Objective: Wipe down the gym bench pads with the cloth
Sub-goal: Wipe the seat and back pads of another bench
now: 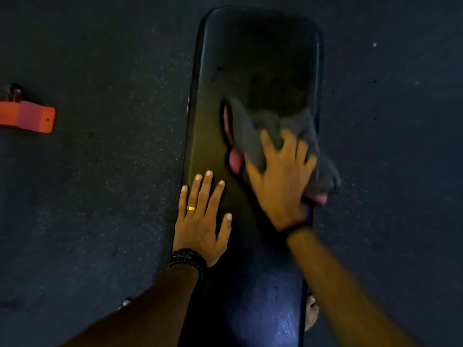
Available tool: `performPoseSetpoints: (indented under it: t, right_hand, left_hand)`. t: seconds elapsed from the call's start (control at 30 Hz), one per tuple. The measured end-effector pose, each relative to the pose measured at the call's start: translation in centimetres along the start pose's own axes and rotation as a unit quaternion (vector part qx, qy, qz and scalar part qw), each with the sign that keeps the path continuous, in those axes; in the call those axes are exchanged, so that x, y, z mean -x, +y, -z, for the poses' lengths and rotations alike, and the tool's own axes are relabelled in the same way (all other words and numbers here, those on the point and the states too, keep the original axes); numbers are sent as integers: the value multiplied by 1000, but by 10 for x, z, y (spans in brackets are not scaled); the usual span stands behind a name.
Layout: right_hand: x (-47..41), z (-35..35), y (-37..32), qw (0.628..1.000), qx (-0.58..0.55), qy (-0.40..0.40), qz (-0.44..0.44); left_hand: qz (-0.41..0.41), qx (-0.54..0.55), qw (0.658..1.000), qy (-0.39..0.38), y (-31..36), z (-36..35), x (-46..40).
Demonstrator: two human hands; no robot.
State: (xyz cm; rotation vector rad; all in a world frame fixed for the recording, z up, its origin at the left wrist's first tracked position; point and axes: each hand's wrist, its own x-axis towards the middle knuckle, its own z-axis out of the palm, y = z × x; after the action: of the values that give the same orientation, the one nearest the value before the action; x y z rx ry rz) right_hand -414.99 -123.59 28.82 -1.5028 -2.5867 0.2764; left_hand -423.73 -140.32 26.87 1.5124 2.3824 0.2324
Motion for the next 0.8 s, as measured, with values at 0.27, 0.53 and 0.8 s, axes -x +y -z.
performPoseSetpoints:
  t: [0.27,0.53,0.8]
  right_hand:
    - [68,-2,8,1000,6,-8,-27]
    - [-54,3,-10,999,29,-1,-42]
    - [15,35,18,985,47,-127,111]
  left_hand:
    - [1,-3,1000,-13,-1,0,0]
    - [7,3,1000,-12,1,3,-1]
    - [-5,3,1000,7,-1,-2,1]
